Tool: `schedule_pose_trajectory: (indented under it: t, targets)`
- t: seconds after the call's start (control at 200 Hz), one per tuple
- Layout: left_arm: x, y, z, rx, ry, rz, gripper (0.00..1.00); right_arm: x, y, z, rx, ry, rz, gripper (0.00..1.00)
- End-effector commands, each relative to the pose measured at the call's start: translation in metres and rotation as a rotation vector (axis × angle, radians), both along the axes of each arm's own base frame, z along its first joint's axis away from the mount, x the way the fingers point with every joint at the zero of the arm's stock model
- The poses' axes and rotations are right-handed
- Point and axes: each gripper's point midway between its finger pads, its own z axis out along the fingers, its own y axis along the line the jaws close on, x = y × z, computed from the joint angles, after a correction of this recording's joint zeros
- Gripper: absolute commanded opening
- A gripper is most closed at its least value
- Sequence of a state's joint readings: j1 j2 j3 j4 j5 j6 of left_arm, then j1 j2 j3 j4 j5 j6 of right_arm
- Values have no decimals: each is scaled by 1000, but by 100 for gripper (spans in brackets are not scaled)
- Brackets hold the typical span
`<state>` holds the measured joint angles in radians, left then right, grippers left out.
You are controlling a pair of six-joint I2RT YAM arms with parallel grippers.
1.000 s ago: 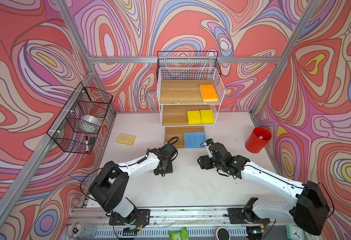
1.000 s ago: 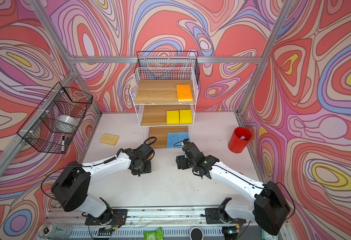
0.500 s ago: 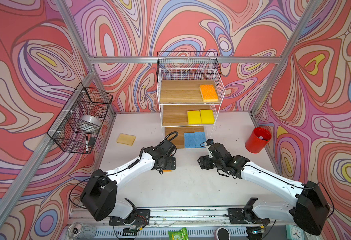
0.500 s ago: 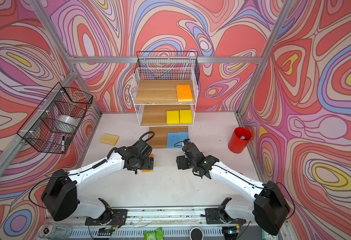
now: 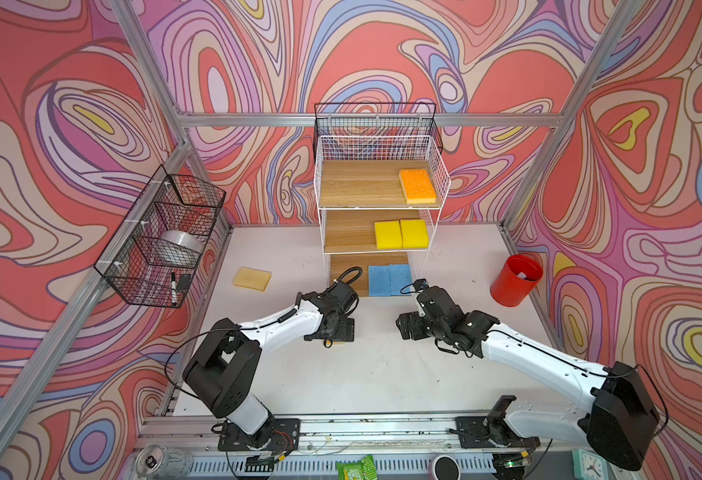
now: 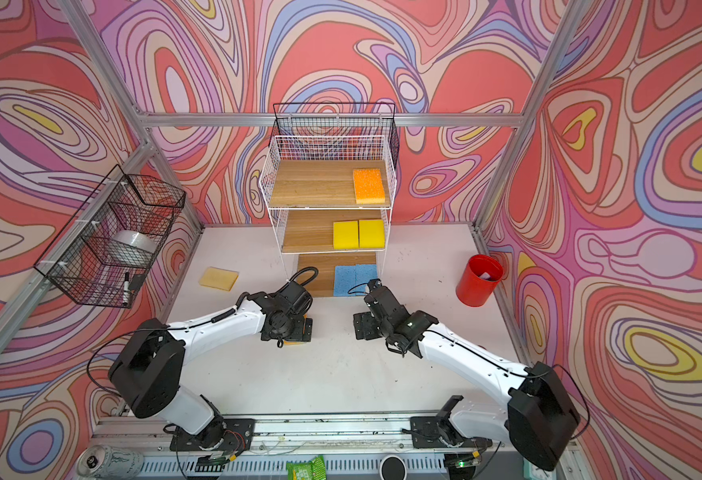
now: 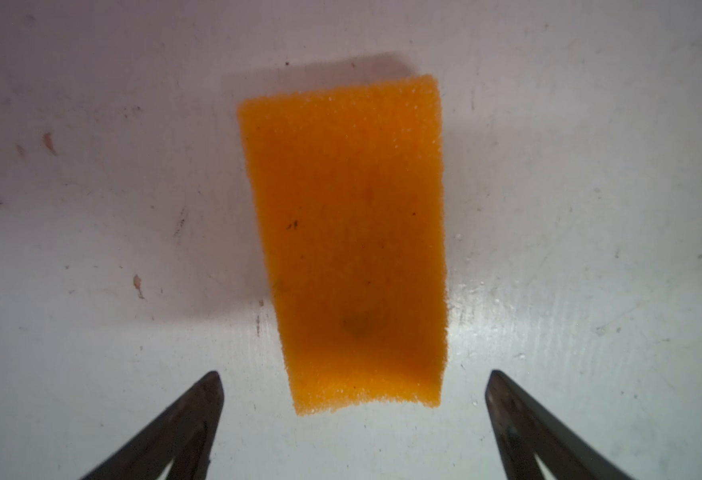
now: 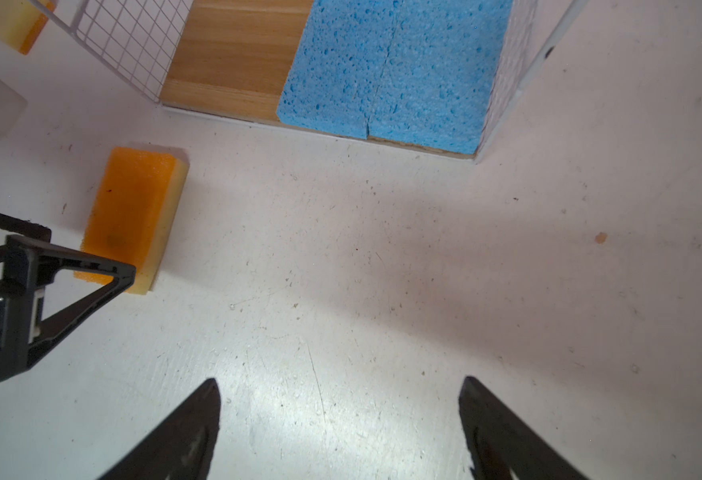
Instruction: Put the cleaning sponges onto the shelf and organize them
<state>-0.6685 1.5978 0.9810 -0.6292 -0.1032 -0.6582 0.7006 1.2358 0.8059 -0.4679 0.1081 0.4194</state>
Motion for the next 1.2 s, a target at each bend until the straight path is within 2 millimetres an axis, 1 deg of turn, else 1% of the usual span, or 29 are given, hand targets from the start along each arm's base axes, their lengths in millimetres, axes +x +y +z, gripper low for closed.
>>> schedule_pose_trajectory:
  t: [0.0, 0.205, 0.486, 0.596, 0.691, 0.746, 0.821, 0.951, 1.112, 1.192]
  targets:
    - [2, 5, -11, 17, -7, 36, 99, 5, -2, 2, -21, -6, -8, 93]
    - [2, 9, -19, 36, -8, 51, 92, 5, -2, 2, -18, -3, -5, 93]
    - [2, 6, -29, 31, 2, 58, 76, 1, -4, 5, -15, -4, -5, 93]
    - [2, 5, -29, 22, 2, 56, 68, -1, -5, 6, -11, -6, -8, 93]
    - [3, 5, -24, 17, -8, 51, 65, -1, -6, 10, -6, -12, -12, 94]
    - [3, 5, -18, 12, -15, 48, 65, -2, -6, 12, -2, -15, -13, 94]
    - [3, 5, -5, 0, -33, 43, 64, -2, -7, 16, 7, -23, -14, 97]
    - [-1, 7, 27, -39, -79, 32, 63, -4, -8, 23, 22, -34, -14, 99]
    - [-10, 9, 78, -96, -153, 5, 62, -5, -12, 32, 33, -54, -29, 98]
    - [-17, 13, 105, -117, -190, -4, 62, -6, -14, 38, 41, -65, -37, 98]
